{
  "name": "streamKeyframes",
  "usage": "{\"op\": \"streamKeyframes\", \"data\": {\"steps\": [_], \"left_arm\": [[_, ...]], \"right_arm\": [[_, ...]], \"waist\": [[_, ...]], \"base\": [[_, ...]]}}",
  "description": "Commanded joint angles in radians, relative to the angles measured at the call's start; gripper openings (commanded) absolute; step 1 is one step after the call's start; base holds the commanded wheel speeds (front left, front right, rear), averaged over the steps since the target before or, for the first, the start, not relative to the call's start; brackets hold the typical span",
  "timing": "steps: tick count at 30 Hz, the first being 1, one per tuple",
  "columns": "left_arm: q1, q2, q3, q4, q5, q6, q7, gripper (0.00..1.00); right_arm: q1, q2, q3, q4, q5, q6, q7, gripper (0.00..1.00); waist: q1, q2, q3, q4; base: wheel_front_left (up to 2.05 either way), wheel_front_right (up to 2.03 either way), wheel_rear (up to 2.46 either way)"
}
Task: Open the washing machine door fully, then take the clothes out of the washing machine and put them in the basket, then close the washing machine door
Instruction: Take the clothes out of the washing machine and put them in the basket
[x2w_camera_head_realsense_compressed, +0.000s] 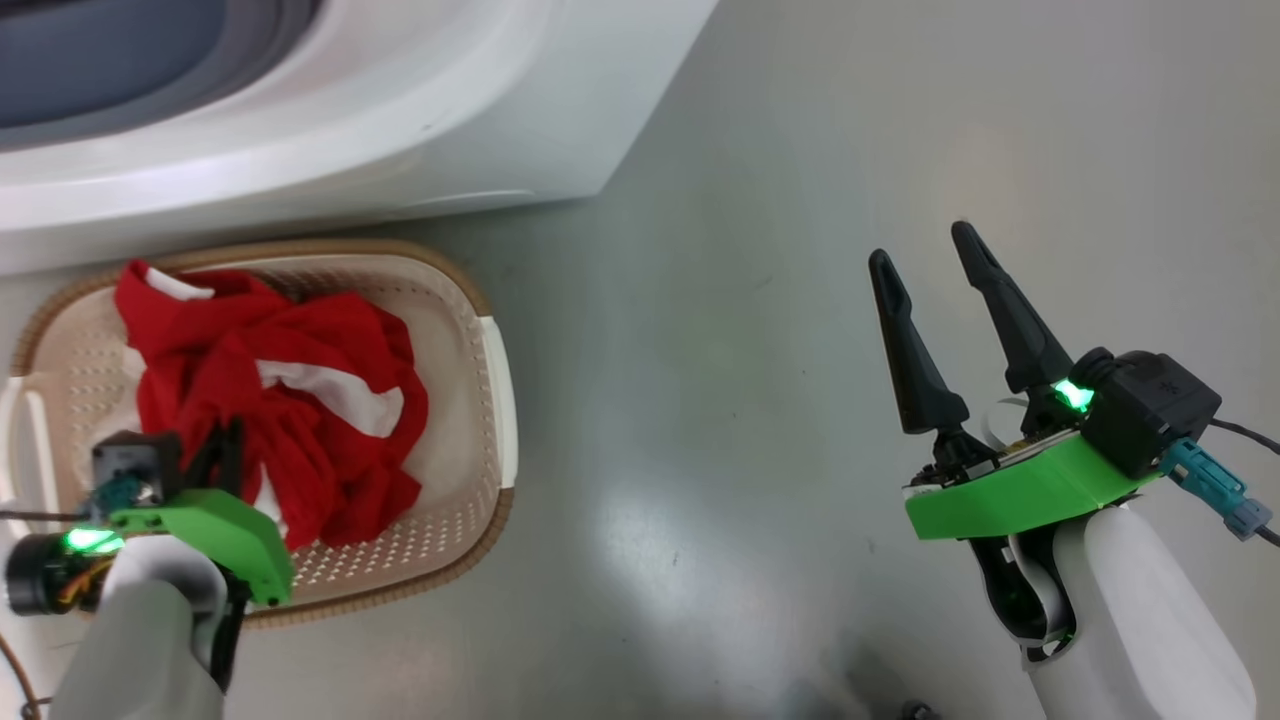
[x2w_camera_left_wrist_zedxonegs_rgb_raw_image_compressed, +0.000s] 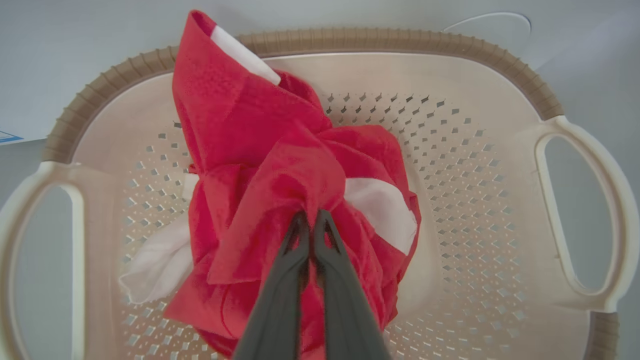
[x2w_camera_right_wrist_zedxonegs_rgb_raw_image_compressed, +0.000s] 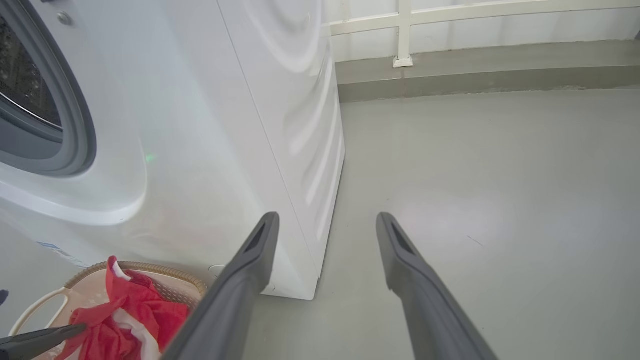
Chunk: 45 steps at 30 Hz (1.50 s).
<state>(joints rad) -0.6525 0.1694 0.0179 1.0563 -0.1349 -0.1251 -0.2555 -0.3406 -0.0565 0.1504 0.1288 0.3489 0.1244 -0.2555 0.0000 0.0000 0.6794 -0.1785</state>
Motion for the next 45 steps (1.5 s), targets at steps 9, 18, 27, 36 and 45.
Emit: {"op": "streamKeyframes", "data": {"steps": [9,18,27,36,45], "left_arm": [[-0.047,0.058,0.023,0.093,0.004,-0.003,-0.006,0.00],[-0.023,0.055,0.040,0.096,-0.010,0.006,-0.006,1.00],[0.067,0.029,0.056,0.051,-0.021,0.004,-0.006,1.00],[0.163,-0.003,0.076,-0.048,-0.024,0.000,-0.006,1.00],[0.274,-0.040,0.104,-0.221,-0.016,-0.003,-0.006,1.00]], "right_arm": [[-0.006,0.006,0.035,-0.026,0.002,0.006,-0.006,1.00],[0.005,0.006,0.028,-0.009,0.001,0.006,-0.006,1.00],[0.056,0.005,0.020,0.022,-0.010,0.006,-0.006,1.00],[0.119,-0.036,0.029,0.054,0.003,0.006,-0.006,1.00],[0.194,-0.077,0.023,0.073,0.019,0.006,-0.006,1.00]], "waist": [[0.0000,0.0000,0.041,-0.030],[0.0000,0.0000,-0.014,-0.023],[0.0000,0.0000,-0.150,-0.007],[0.0000,0.0000,-0.297,0.019],[0.0000,0.0000,-0.434,0.054]], "base": [[0.00,0.00,0.00],[0.00,0.00,0.00],[0.00,0.00,0.00],[0.00,0.00,0.00],[0.00,0.00,0.00]]}}
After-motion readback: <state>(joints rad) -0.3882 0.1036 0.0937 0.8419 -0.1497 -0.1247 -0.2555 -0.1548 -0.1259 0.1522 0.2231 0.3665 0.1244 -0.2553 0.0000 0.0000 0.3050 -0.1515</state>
